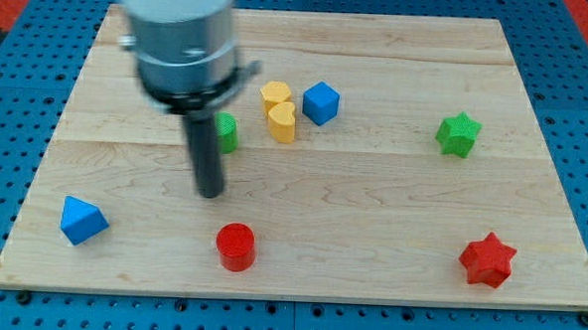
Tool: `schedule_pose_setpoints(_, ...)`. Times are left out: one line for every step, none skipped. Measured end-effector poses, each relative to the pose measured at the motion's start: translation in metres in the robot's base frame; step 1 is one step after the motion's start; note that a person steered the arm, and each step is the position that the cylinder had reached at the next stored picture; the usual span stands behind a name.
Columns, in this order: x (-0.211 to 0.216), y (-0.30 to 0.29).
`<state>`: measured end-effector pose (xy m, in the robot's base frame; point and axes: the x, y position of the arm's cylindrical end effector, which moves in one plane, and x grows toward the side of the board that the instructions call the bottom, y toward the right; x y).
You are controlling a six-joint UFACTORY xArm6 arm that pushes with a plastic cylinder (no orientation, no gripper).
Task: Move the blue triangle closer to the yellow heart
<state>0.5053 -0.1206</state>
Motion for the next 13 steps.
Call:
schedule_pose_setpoints(-0.041, 0.006)
schedule_pose_setpoints(-0.048, 0.032)
schedule_pose_setpoints(0.022, -0.01)
schedule_pose_setpoints(0.078, -0.054)
schedule_pose_setpoints(0.092, -0.142)
schedule_pose_setpoints(0.048, -0.122)
schedule_pose_setpoints(-0.003, -0.019)
schedule_pose_setpoints(-0.004, 0.063)
schedule_pose_setpoints(0.029, -0.015)
schedule_pose_setpoints(0.057, -0.099)
schedule_pose_setpoints(0.065, -0.146)
schedule_pose_setpoints(0.109, -0.125)
schedule_pose_setpoints(0.067, -0.044)
